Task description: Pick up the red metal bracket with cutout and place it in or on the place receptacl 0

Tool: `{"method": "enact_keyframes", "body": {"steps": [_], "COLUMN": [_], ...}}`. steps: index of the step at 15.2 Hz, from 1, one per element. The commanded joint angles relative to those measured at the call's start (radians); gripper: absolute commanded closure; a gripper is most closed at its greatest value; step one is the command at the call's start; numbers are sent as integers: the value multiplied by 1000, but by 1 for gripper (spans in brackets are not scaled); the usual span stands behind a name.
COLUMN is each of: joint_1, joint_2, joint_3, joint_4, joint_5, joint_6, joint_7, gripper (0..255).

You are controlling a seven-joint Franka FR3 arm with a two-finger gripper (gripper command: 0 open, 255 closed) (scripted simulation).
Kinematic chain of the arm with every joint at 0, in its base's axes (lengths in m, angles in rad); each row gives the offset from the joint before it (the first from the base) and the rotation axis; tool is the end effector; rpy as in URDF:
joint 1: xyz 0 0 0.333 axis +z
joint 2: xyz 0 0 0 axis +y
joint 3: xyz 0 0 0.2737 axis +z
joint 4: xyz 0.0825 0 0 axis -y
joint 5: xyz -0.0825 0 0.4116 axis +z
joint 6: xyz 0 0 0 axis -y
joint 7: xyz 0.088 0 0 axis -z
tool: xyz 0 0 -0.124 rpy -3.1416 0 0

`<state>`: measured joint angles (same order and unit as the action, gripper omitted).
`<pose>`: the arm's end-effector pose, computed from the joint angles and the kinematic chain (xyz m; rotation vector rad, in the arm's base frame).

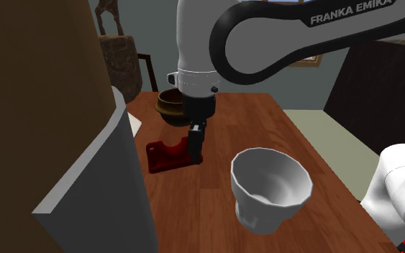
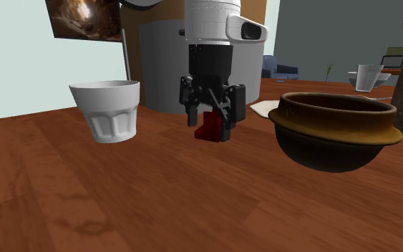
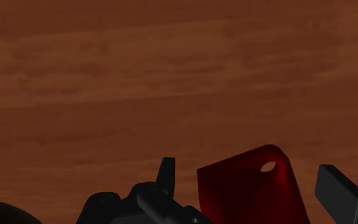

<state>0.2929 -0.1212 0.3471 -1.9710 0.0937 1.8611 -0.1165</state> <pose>0.4399 0.3430 0.4536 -2.8909 -1.1007 0.0124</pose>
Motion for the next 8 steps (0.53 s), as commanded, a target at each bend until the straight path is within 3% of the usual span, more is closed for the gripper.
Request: {"method": "enact_keyframes", "body": {"steps": [1, 6, 7, 8], "joint_1": [0, 0, 0, 0], "joint_2": [0, 0, 0, 0], "joint_3": [0, 0, 0, 0], "joint_4": [-7, -7, -7, -7], "joint_5": [0, 0, 0, 0], "joint_6": [7, 7, 7, 7], "joint_7": [-1, -1, -1, -1], "gripper": [0, 0, 255, 255]}}
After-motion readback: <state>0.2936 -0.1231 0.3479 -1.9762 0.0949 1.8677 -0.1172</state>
